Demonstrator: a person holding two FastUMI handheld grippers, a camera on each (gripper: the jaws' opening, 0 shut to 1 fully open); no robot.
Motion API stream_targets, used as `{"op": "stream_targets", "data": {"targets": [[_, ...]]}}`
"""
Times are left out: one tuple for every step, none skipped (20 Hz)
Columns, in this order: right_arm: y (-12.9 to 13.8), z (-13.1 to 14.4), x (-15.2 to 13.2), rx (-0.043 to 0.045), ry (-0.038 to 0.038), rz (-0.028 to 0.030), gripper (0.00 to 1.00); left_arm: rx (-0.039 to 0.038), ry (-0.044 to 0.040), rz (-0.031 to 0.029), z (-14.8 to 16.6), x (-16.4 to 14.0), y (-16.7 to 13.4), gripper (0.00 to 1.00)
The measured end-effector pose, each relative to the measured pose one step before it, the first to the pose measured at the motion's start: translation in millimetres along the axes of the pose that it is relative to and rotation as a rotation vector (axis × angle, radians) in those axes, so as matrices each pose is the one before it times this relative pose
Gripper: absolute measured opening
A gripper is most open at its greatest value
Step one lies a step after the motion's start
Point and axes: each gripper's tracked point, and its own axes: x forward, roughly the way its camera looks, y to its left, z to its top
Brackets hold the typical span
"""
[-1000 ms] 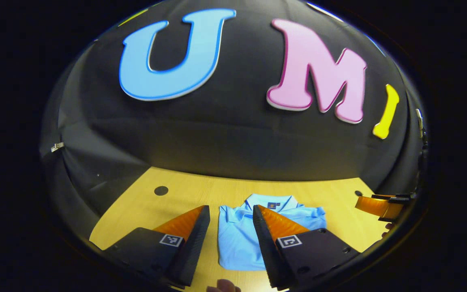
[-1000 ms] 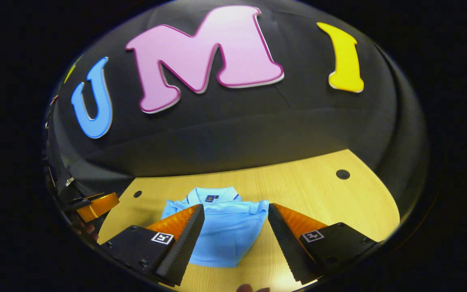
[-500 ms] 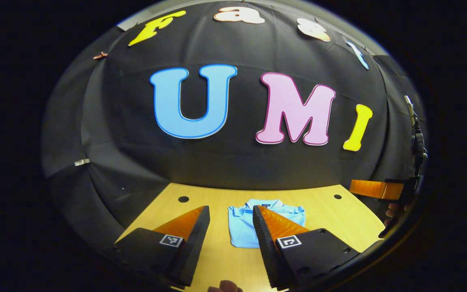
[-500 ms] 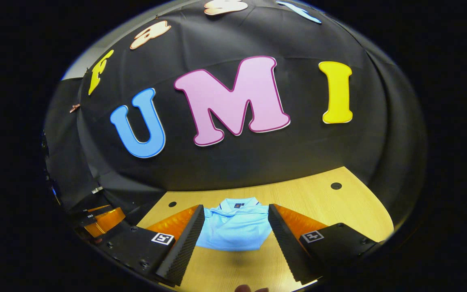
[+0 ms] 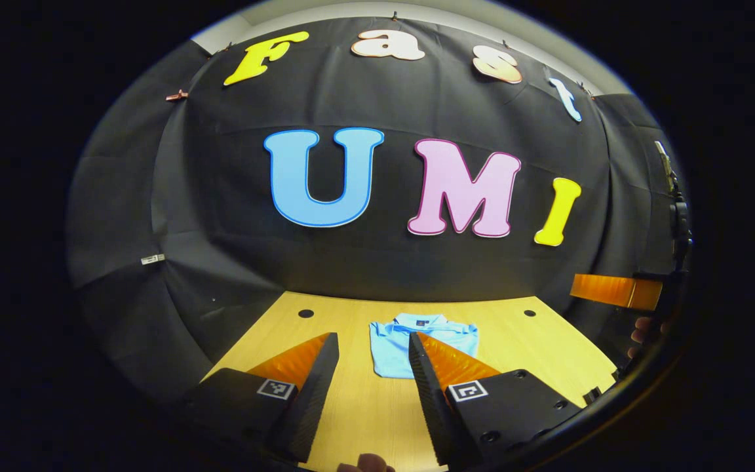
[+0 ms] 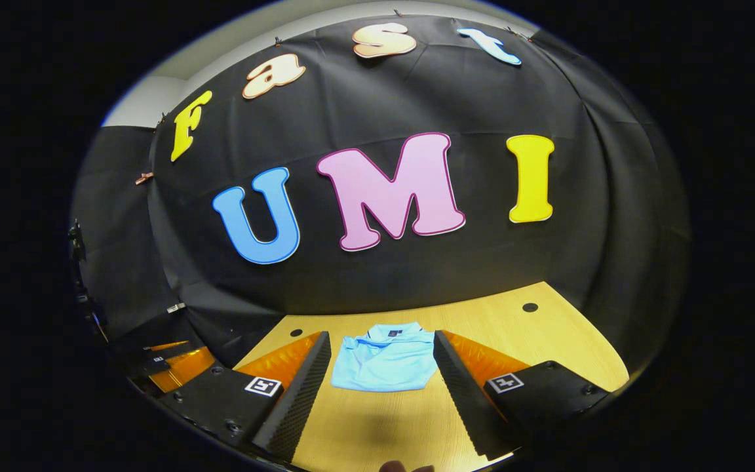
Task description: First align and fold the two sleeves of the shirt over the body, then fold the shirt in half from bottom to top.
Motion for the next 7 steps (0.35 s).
{"op": "stream_targets", "data": {"targets": [[2.28, -2.81, -5.79, -0.01047, -0.0047, -0.0012, 0.98, 0.0019, -0.00447, -0.0188, 0.75, -5.56, -3.75, 0.7], [2.47, -2.34, -3.3, -0.00112, 0.00176, -0.00142, 0.98, 0.00705, 0.00037, 0.00248, -1.67, -2.59, 1.54, 0.71], [2.71, -4.37, -3.76, 0.00009, 0.00336, 0.00143, 0.98, 0.00561, -0.00288, 0.00046, 0.67, -1.77, 0.06, 0.71], [0.86, -2.64, -3.16, -0.0005, 0.00096, -0.00325, 0.97, 0.00274, -0.00027, 0.0026, -0.42, -2.48, 0.03, 0.71], [0.81, -0.9, -1.47, -0.00388, 0.00188, -0.00074, 0.98, 0.00023, -0.00573, 0.00583, 2.03, -1.32, 0.45, 0.71], [0.84, -0.45, -1.71, -0.00838, -0.0005, 0.00017, 0.98, -0.00045, -0.007, 0.00361, 1.86, -1.07, 0.33, 0.71], [-0.36, -0.12, -1.22, -0.00656, -0.00227, -0.00076, 0.98, 0.00073, -0.00335, 0.00116, 1.46, -0.06, -0.19, 0.72]]}}
